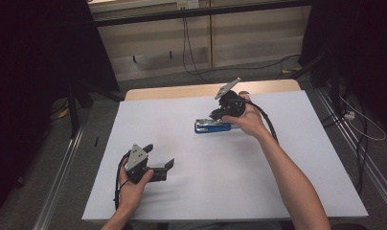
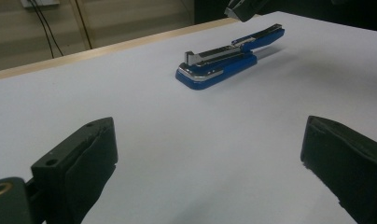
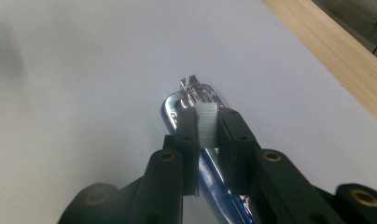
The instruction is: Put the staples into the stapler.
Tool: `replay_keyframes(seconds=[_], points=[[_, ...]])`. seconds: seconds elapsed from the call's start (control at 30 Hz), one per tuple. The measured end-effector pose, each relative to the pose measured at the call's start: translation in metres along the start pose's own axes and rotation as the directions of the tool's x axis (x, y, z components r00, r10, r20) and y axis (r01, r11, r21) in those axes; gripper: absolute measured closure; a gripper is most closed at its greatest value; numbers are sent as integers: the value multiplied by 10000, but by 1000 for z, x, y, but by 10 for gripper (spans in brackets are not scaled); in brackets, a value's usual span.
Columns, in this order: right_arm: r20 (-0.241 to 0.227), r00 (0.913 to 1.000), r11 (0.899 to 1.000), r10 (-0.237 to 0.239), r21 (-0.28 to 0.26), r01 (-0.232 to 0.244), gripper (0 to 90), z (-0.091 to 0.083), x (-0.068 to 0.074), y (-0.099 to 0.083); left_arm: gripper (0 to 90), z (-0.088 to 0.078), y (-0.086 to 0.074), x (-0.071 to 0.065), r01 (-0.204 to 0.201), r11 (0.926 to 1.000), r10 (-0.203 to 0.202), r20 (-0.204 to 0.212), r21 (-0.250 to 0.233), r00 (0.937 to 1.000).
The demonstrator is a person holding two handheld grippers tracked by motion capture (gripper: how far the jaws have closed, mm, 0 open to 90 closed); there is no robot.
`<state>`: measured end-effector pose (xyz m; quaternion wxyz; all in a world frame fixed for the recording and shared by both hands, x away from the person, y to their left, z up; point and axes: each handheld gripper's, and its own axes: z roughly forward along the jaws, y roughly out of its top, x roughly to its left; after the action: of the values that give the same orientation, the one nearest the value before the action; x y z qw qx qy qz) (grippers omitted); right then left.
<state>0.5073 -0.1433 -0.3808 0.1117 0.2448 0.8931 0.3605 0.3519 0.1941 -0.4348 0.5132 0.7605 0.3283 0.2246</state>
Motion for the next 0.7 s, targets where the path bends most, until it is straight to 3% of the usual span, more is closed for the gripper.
replay_keyframes(seconds=[0.47,0.7], points=[[156,9992,9991,-377,215,373,793,7,0,13,39,0,0,1,84,10000,-84,-11,32,10000],[129,9995,9992,-281,289,277,793,13,-2,11,39,0,0,0,68,10000,-68,-16,40,10000]])
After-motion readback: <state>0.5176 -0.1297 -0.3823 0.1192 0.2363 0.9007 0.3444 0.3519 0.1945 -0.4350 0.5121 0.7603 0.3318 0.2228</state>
